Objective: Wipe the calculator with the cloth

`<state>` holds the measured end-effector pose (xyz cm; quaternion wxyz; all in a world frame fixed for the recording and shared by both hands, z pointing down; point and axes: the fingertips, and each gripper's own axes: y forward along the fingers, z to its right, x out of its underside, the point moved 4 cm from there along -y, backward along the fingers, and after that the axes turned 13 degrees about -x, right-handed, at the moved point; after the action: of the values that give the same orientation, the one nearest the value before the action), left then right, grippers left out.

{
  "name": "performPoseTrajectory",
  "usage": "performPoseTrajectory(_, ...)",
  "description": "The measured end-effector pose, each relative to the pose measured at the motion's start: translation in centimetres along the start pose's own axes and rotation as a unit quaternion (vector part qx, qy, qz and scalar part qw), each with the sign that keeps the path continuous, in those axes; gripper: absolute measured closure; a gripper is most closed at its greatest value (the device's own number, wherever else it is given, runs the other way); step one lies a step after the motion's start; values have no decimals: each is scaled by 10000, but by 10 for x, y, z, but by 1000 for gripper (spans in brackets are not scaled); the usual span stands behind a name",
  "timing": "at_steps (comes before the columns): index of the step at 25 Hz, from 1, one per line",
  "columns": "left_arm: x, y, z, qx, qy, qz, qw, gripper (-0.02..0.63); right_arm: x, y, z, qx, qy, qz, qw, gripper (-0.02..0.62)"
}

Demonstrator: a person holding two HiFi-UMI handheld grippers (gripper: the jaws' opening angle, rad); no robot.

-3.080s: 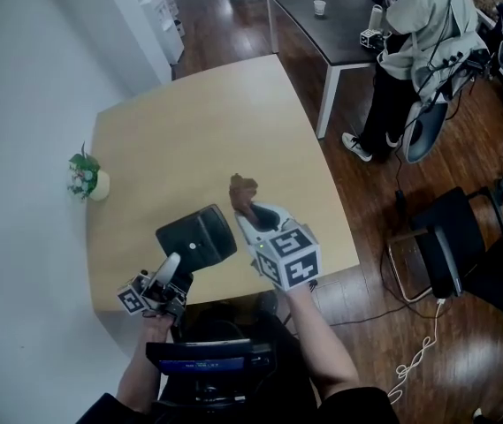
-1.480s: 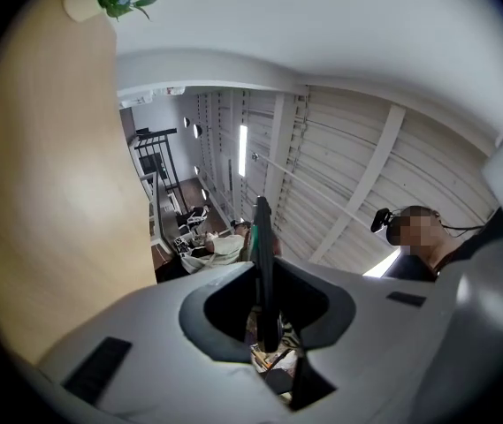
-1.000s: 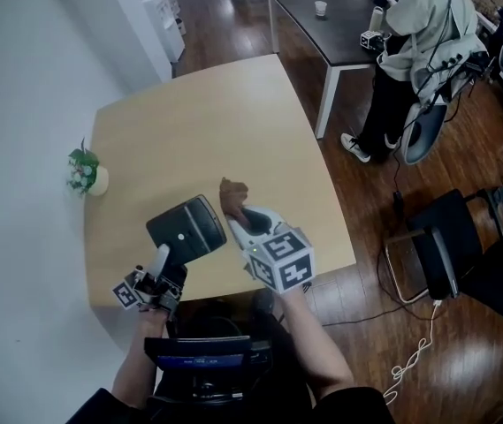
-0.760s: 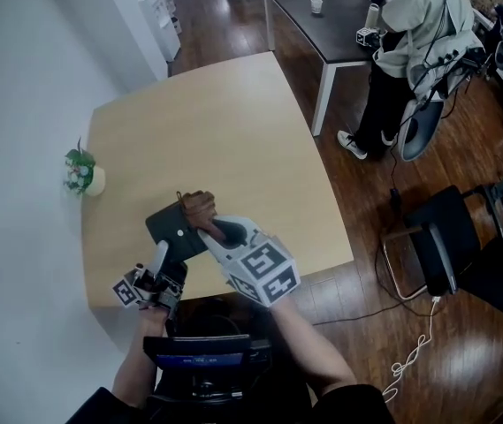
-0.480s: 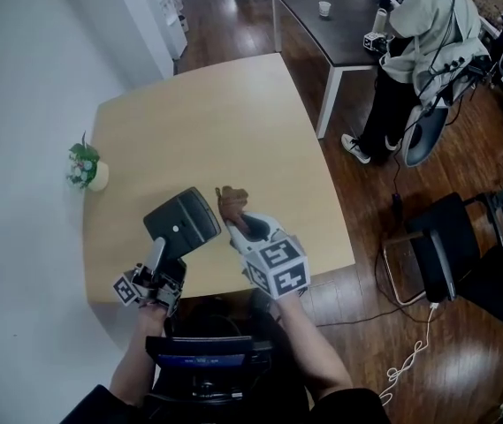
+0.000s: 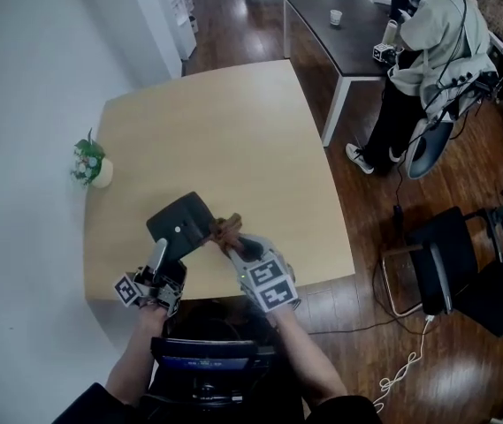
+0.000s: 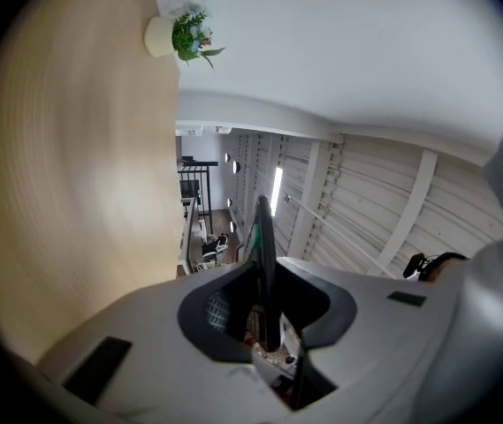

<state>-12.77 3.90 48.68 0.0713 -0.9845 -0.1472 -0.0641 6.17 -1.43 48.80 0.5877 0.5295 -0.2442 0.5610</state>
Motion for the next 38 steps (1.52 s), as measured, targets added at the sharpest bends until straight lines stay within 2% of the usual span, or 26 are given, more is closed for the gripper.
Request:
performPoseTrajectory(4,-16,-14,-17,-321,222,87,9992,531,40,-17,39,546,575,-420,9960,517)
performPoseTrajectory(6,-24,-12,-22,-666,938,-120,9933,535,47,-24,42,560,702,-487,9948,517)
performPoseTrajectory(7,-27,-9,-26,-926,1494,-332,9839,535,50,-27,42,555,763,-506,9943,517)
performPoseTrajectory(8,-31,-6,-31,-1254,2123,-584,9674,535,52,-28,41,546,823,-521,9937,517)
performPoseTrajectory(9,-36,-5,-40,-1647,2799,-848,9420,535,54,-29,40,541,873,-541,9932,517)
performPoseTrajectory(10,-43,-3,-52,-2047,3500,-1112,9073,537,56,-30,37,541,912,-565,9928,517)
performPoseTrajectory(11,-49,-2,-64,-2375,4207,-1376,8647,537,57,-30,34,548,950,-589,9922,517)
performPoseTrajectory(12,-53,0,-76,-2591,4913,-1633,8154,540,59,-29,30,567,995,-614,9915,517)
performPoseTrajectory(14,-50,8,-89,-2662,6265,-2043,7035,535,63,-28,23,646,1106,-684,9894,517)
performPoseTrajectory(16,-34,20,-92,-2372,7341,-2397,5894,540,69,-24,17,739,1239,-767,9866,517)
performPoseTrajectory(18,-7,25,-100,-1812,8073,-2752,4896,538,75,-15,13,798,1346,-864,9839,517)
performPoseTrajectory(19,6,23,-107,-1493,8305,-2905,4513,534,78,-8,11,822,1390,-930,9825,517)
performPoseTrajectory(20,18,18,-114,-1235,8447,-3025,4239,524,83,0,9,849,1438,-1010,9808,517)
performPoseTrajectory(21,28,12,-121,-1078,8503,-3120,4098,514,87,8,9,880,1488,-1095,9788,517)
performPoseTrajectory(22,35,6,-127,-1013,8485,-3207,4086,501,92,16,9,917,1537,-1177,9768,517)
performPoseTrajectory(24,45,-2,-134,-981,8321,-3377,4289,473,103,30,13,1001,1613,-1336,9727,517)
performPoseTrajectory(27,56,-15,-151,-855,7953,-3637,4774,428,121,50,24,1148,1651,-1607,9663,517)
performPoseTrajectory(28,56,-19,-155,-839,7774,-3708,5011,412,124,55,27,1213,1668,-1667,9642,517)
performPoseTrajectory(29,53,-23,-154,-854,7516,-3768,5346,403,125,60,29,1277,1686,-1684,9627,517)
performPoseTrajectory(30,48,-26,-151,-887,7149,-3812,5794,396,124,64,32,1339,1703,-1665,9619,517)
performPoseTrajectory(32,31,-29,-144,-965,6117,-3749,6899,390,119,67,35,1466,1725,-1587,9610,517)
performPoseTrajectory(34,7,-32,-139,-1112,4777,-3389,8029,390,114,63,39,1591,1737,-1538,9596,517)
performPoseTrajectory(35,-8,-34,-137,-1215,4011,-3109,8531,390,113,60,39,1641,1741,-1532,9588,517)
performPoseTrajectory(36,-23,-36,-137,-1327,3251,-2803,8934,387,112,57,39,1682,1743,-1539,9579,517)
performPoseTrajectory(37,-35,-39,-139,-1443,2578,-2540,9210,387,113,56,39,1709,1745,-1554,9572,517)
performPoseTrajectory(38,-45,-41,-144,-1566,2068,-2376,9361,387,114,58,40,1722,1746,-1566,9567,517)
